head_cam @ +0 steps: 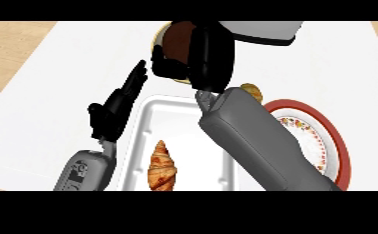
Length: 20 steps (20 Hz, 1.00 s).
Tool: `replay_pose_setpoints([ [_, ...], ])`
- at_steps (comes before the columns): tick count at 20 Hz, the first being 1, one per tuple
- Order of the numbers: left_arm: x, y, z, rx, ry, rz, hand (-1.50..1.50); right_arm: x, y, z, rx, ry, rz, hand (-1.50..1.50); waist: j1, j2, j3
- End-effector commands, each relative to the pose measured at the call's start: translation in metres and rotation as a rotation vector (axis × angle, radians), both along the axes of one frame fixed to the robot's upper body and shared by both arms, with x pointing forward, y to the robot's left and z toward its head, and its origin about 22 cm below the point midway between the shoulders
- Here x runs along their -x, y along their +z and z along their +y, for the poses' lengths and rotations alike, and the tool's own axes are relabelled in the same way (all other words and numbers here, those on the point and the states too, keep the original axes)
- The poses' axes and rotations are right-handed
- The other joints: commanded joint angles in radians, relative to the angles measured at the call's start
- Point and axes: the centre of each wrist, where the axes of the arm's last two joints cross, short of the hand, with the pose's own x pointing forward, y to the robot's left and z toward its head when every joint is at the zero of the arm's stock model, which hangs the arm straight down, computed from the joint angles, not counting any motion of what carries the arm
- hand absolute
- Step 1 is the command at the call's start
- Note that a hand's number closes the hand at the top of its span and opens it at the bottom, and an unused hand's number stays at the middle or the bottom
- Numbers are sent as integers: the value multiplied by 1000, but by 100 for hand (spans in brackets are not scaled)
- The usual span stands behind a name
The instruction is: Pick the cupcake from the plate and place it in the bowl
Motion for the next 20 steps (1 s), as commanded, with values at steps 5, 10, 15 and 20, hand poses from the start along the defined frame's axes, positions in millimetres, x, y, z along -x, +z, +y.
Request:
replay_pose_setpoints([
  [5,-9,10,-8,2,-17,-33,0,-23,68,43,23,-224,18,150,8,12,2],
  [10,-9,4,-1,0,7,-20,0,-45,88,53,122,-373,87,150,-11,17,3],
  [15,-10,7,-6,7,22,-25,0,-62,91,58,269,-485,183,150,-24,18,5],
  [20,-7,-1,-10,19,28,-41,0,-79,64,47,276,-545,207,150,-34,28,7],
])
